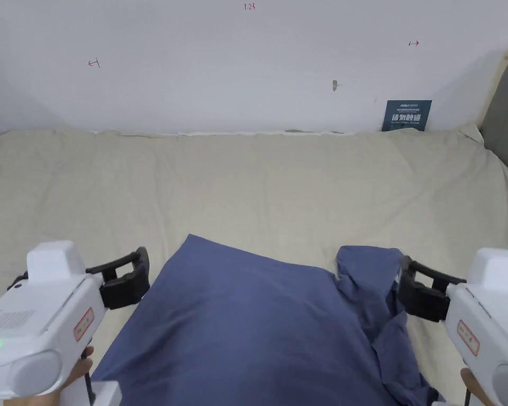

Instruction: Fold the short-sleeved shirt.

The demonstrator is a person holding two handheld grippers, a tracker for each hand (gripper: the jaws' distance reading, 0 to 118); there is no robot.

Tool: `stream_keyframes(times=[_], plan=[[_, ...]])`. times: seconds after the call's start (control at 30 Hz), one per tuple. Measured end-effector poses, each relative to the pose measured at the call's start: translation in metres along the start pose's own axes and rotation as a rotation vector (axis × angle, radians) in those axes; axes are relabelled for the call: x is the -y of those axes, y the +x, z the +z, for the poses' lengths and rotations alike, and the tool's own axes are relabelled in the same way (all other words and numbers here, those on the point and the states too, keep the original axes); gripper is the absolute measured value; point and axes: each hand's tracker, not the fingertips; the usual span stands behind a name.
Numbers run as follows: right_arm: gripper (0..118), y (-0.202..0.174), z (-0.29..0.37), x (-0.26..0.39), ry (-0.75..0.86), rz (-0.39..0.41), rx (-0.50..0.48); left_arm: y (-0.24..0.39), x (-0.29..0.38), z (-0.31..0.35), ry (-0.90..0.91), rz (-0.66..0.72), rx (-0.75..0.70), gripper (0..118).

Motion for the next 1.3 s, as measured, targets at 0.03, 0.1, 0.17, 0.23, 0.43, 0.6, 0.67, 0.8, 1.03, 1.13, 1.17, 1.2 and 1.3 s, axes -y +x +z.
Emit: stream_keyframes(times=[0.03, 0.1, 0.17, 0.23, 0.43, 0.6, 0.67, 0.8, 1.03, 1.13, 1.17, 1.2, 1.3], plan=[[107, -0.003, 0.004, -0.006, 0.034, 0.008, 0.004, 0.008, -0.005, 0.000, 0.033, -0.027, -0.002, 117], [93, -0.008, 0.010, -0.014, 0.092, 0.028, 0.014, 0.022, -0.012, -0.001, 0.051, -0.062, -0.026, 113], [48, -0.014, 0.014, -0.017, 0.138, 0.054, 0.047, 0.031, -0.013, -0.003, 0.054, -0.071, -0.018, 80], [18, -0.018, 0.015, -0.017, 0.169, 0.083, 0.064, 0.038, -0.011, -0.003, 0.062, -0.089, 0.011, 30], [1, -0.012, 0.000, -0.017, 0.158, 0.089, 0.079, 0.047, -0.004, -0.034, -0.017, -0.108, 0.075, 0], [1, -0.003, -0.020, -0.018, 0.137, 0.077, 0.093, 0.051, -0.006, -0.100, -0.166, -0.138, 0.133, 0], [1, 0.000, -0.031, -0.019, 0.125, 0.073, 0.100, 0.050, -0.004, -0.138, -0.256, -0.109, 0.164, 0], [1, 0.007, -0.060, -0.014, 0.089, 0.067, 0.115, 0.051, 0.010, -0.231, -0.458, -0.124, 0.213, 0], [2, 0.016, -0.121, 0.001, -0.013, 0.038, 0.137, 0.044, 0.057, -0.370, -0.678, -0.112, 0.165, 105], [2, 0.018, -0.142, 0.009, -0.044, 0.046, 0.152, 0.044, 0.079, -0.403, -0.720, -0.125, 0.100, 103], [2, 0.020, -0.147, 0.012, -0.053, 0.043, 0.154, 0.044, 0.086, -0.412, -0.725, -0.158, 0.082, 101], [2, 0.021, -0.152, 0.016, -0.067, 0.038, 0.156, 0.045, 0.094, -0.419, -0.740, -0.178, 0.068, 97], [2, 0.023, -0.162, 0.027, -0.105, 0.035, 0.162, 0.048, 0.116, -0.433, -0.827, -0.215, 0.066, 88]])
